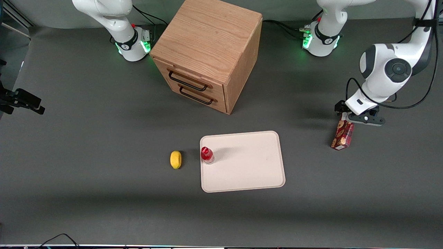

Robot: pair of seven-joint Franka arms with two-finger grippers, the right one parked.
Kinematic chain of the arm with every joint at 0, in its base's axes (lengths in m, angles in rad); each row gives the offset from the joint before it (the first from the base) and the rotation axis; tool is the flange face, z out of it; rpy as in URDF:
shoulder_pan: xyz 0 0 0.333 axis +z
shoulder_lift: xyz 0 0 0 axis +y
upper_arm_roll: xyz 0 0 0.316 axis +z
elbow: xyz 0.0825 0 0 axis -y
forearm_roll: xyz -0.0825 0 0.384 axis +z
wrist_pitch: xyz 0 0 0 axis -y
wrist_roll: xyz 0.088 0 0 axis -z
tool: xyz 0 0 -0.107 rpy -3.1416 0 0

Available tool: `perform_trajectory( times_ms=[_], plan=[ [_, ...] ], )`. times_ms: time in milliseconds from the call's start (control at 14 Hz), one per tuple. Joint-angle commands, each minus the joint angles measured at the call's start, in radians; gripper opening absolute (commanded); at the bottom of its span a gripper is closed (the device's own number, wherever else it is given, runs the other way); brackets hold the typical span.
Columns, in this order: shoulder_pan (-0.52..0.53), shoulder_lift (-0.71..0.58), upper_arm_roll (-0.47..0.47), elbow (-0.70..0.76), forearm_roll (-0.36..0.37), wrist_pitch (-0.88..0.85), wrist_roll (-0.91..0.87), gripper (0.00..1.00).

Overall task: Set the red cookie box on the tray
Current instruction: 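Move the left gripper down over the red plaid shortbread box, then close the left gripper on the box's end and lift it upright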

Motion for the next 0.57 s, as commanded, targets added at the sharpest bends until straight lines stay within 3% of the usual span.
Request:
perform_trajectory(
  times_ms=[0, 214, 286, 429, 500],
  plan=[
    [0.001, 0.099, 0.071, -0.003, 0.042, 0.138, 0.085, 1.0],
    [-0.005, 0.134, 0.083, -0.006, 0.03, 0.159, 0.079, 1.0],
    [-0.005, 0.147, 0.083, -0.007, 0.011, 0.159, 0.079, 0.93],
    [-0.008, 0.15, 0.083, -0.007, -0.042, 0.144, 0.08, 0.31],
    [-0.009, 0.148, 0.082, -0.007, -0.055, 0.14, 0.08, 0.11]
  ],
)
